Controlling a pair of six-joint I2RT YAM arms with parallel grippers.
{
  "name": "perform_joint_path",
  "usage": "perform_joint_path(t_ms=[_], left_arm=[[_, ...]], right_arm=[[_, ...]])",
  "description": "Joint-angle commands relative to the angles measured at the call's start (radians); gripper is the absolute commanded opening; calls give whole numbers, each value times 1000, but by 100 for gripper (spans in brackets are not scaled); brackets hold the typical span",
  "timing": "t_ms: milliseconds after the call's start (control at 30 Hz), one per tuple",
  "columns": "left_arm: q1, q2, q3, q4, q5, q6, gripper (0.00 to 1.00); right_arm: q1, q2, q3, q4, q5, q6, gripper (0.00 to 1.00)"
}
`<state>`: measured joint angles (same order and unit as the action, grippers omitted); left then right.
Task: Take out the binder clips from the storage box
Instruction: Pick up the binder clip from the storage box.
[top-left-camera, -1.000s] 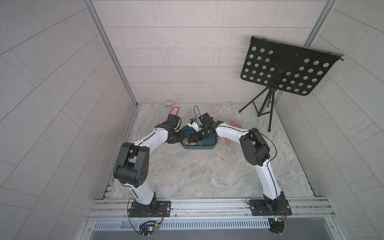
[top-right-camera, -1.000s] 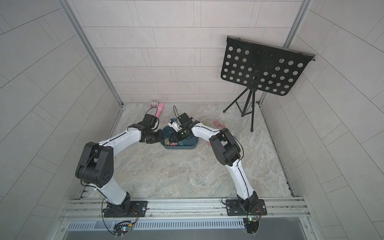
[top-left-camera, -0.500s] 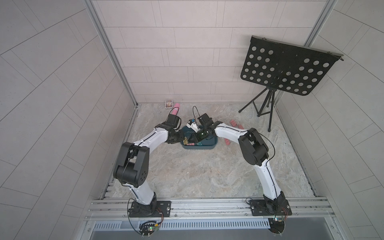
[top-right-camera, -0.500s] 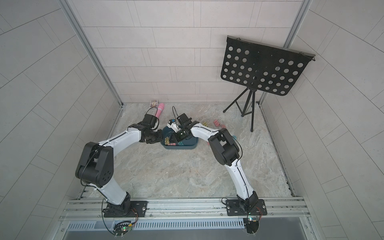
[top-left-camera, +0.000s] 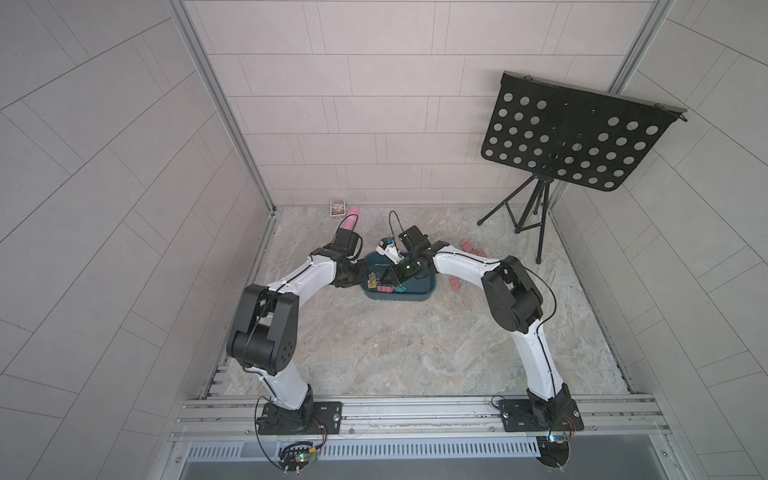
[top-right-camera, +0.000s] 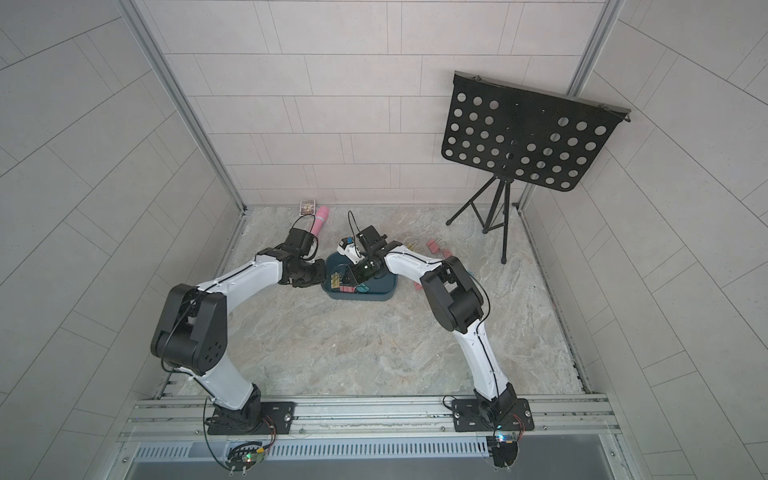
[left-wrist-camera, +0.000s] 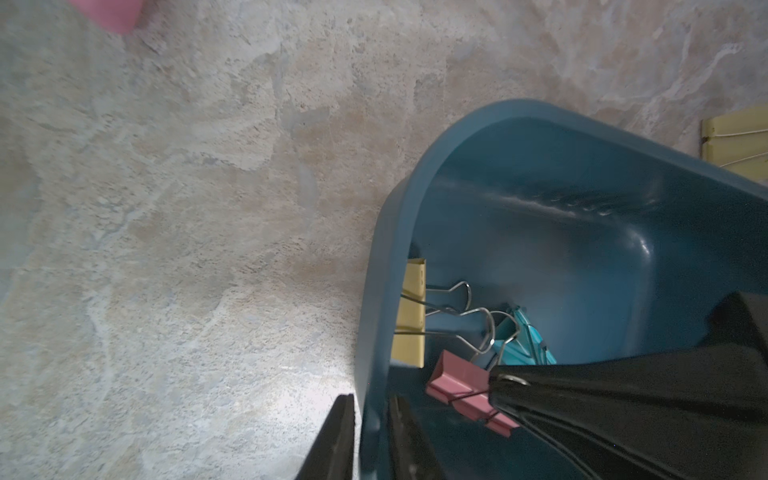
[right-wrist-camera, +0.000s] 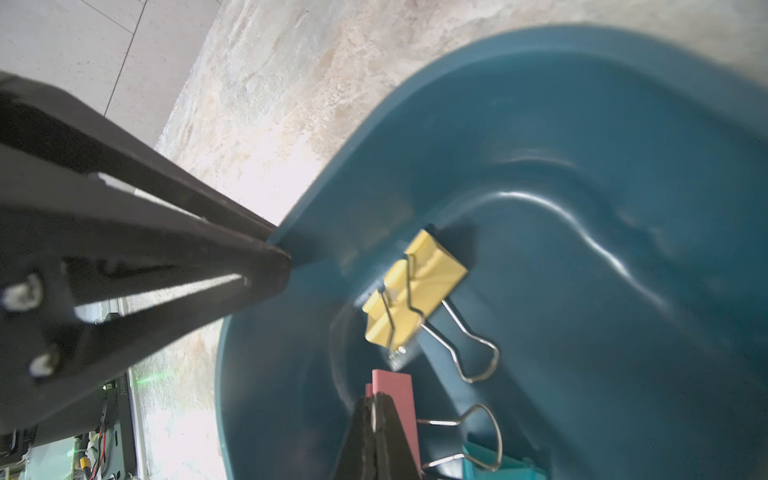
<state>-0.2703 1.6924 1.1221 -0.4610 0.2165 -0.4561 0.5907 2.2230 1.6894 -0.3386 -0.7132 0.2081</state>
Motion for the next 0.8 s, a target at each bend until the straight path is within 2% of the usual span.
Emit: perform_joint_path(t_ms=[0,767], left_arm=[[6,-12,-6,-15,-13,2,24],[6,-16,-5,-25,-27,2,24]], right_arm=[[-19,-80,-21,-20,20,-16,2],[-135,-286,-159,29,23,11,0]])
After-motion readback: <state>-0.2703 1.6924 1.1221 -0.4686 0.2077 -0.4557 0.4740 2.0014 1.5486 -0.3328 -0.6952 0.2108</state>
